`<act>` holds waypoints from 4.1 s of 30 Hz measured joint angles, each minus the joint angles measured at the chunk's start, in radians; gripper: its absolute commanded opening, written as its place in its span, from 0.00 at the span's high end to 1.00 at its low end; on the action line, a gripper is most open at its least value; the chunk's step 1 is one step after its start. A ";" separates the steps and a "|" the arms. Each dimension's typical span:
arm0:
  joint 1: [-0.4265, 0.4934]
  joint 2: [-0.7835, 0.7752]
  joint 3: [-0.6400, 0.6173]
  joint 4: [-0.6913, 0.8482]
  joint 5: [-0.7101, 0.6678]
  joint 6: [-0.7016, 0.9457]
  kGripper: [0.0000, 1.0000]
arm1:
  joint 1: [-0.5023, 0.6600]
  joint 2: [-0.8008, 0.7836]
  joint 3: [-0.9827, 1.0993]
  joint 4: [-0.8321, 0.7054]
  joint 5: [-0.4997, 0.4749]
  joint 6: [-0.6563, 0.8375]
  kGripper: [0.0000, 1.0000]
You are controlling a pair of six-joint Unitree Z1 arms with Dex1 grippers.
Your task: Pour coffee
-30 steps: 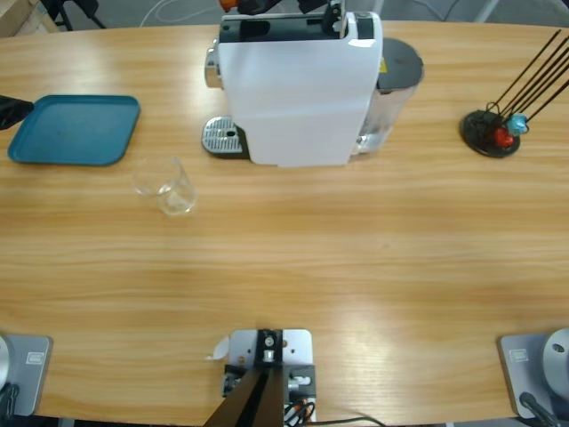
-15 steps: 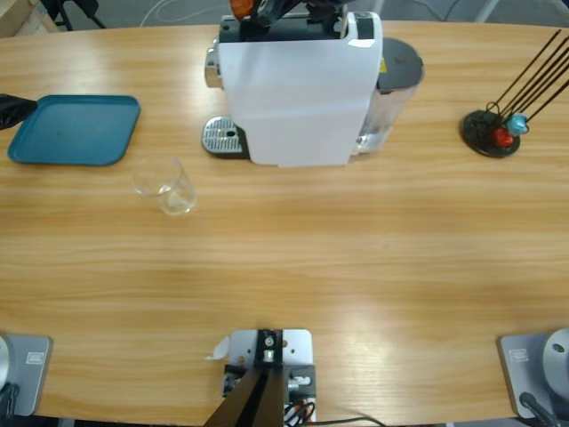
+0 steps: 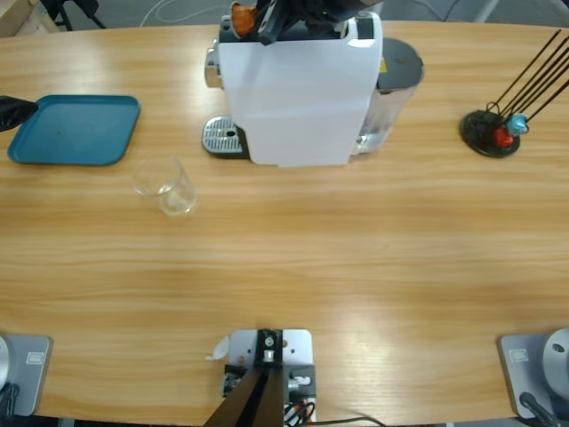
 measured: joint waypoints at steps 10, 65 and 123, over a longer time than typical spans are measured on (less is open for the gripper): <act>0.000 0.000 0.000 0.000 0.000 0.000 0.05 | 0.001 0.005 -0.008 0.017 -0.020 0.000 0.00; -0.074 0.036 -0.087 0.024 -0.010 0.019 0.03 | 0.034 -0.146 0.010 -0.071 -0.514 1.083 1.00; -0.074 0.028 -0.057 0.073 -0.010 0.001 0.04 | 0.264 0.106 -0.119 0.040 -0.505 0.861 0.00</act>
